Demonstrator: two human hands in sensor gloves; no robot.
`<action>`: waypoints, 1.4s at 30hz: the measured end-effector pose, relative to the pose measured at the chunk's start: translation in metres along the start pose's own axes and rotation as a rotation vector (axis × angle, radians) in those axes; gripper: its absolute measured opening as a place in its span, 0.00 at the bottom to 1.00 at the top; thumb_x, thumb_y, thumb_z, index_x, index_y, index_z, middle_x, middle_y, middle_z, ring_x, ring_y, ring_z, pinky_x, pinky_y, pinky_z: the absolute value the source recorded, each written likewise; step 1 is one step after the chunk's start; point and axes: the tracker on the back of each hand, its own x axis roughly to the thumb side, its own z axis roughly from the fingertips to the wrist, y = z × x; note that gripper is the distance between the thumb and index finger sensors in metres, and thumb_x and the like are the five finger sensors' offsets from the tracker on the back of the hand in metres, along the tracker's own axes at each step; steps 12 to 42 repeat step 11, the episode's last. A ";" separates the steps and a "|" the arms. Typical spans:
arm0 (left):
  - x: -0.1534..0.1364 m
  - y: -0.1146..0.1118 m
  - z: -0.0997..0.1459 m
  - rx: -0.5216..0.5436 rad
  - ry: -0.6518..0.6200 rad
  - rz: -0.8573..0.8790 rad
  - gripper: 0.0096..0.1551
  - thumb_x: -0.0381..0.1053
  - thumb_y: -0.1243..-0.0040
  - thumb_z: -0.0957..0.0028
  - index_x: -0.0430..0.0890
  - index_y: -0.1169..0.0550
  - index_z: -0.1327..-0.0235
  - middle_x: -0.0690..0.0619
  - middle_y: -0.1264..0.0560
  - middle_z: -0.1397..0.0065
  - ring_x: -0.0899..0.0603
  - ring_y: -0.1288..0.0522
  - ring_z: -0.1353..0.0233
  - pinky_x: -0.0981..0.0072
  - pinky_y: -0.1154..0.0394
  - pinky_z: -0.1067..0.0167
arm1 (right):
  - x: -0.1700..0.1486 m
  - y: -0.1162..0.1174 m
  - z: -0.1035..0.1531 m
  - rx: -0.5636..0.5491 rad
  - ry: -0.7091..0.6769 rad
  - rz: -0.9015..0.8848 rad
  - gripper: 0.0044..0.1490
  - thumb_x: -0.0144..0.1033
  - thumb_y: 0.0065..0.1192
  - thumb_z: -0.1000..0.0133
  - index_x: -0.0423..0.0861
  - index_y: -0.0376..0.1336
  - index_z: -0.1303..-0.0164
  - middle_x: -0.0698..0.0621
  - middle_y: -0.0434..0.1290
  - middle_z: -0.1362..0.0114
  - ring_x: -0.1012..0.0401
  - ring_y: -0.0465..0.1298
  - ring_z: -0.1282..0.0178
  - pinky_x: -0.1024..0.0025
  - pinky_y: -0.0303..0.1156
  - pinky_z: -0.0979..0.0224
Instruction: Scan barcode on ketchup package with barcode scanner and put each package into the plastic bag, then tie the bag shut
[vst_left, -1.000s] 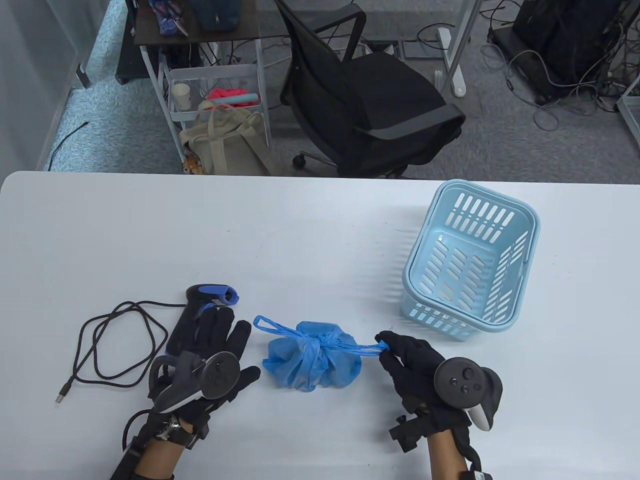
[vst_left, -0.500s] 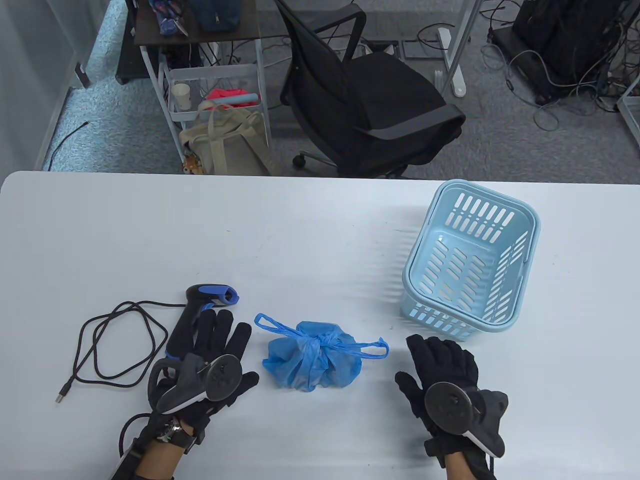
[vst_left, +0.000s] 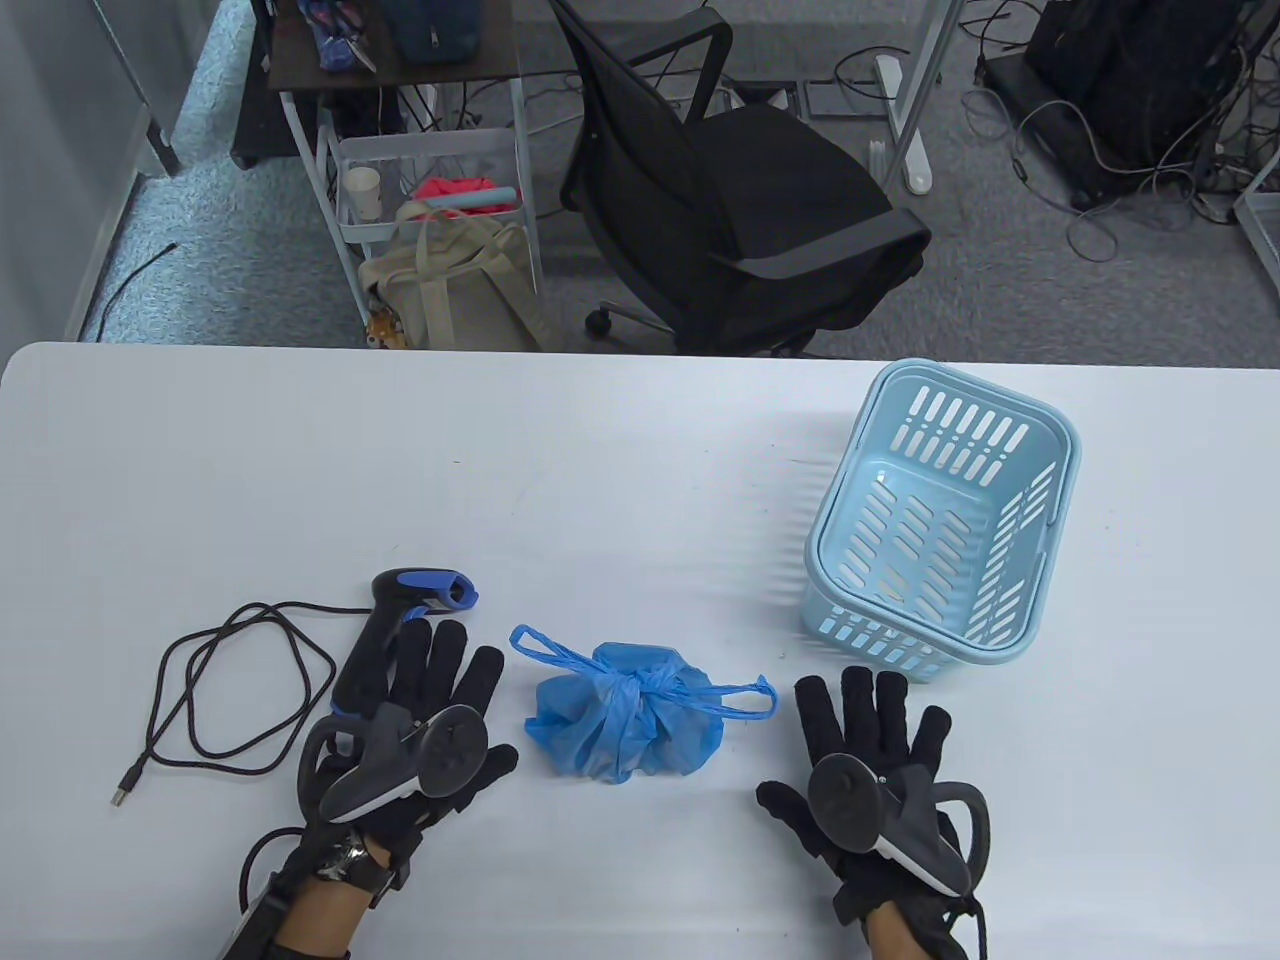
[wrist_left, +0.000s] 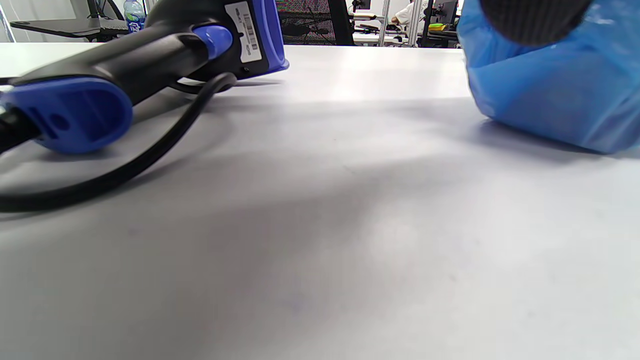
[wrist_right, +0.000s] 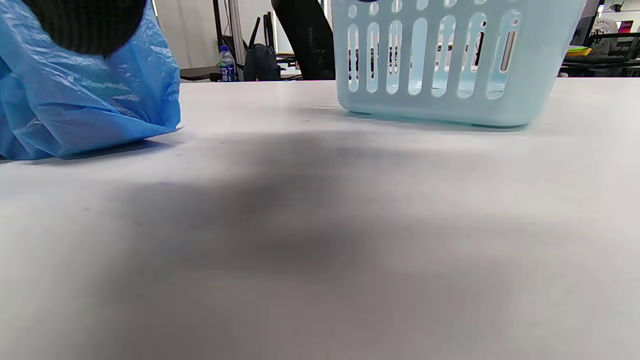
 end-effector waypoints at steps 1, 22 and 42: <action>0.000 0.000 0.000 0.001 -0.001 -0.001 0.56 0.77 0.52 0.50 0.55 0.54 0.14 0.44 0.65 0.14 0.28 0.65 0.14 0.26 0.65 0.26 | 0.000 0.000 0.000 0.000 0.001 0.000 0.63 0.71 0.53 0.46 0.50 0.32 0.13 0.36 0.33 0.11 0.37 0.30 0.13 0.28 0.25 0.24; 0.001 0.000 0.000 0.007 0.000 -0.007 0.56 0.77 0.51 0.50 0.55 0.54 0.14 0.43 0.65 0.14 0.28 0.65 0.14 0.26 0.64 0.26 | 0.001 0.001 0.000 0.010 0.009 0.005 0.63 0.70 0.54 0.46 0.50 0.33 0.13 0.35 0.34 0.11 0.37 0.32 0.13 0.28 0.25 0.24; 0.001 0.000 0.000 0.007 0.000 -0.007 0.56 0.77 0.51 0.50 0.55 0.54 0.14 0.43 0.65 0.14 0.28 0.65 0.14 0.26 0.64 0.26 | 0.001 0.001 0.000 0.010 0.009 0.005 0.63 0.70 0.54 0.46 0.50 0.33 0.13 0.35 0.34 0.11 0.37 0.32 0.13 0.28 0.25 0.24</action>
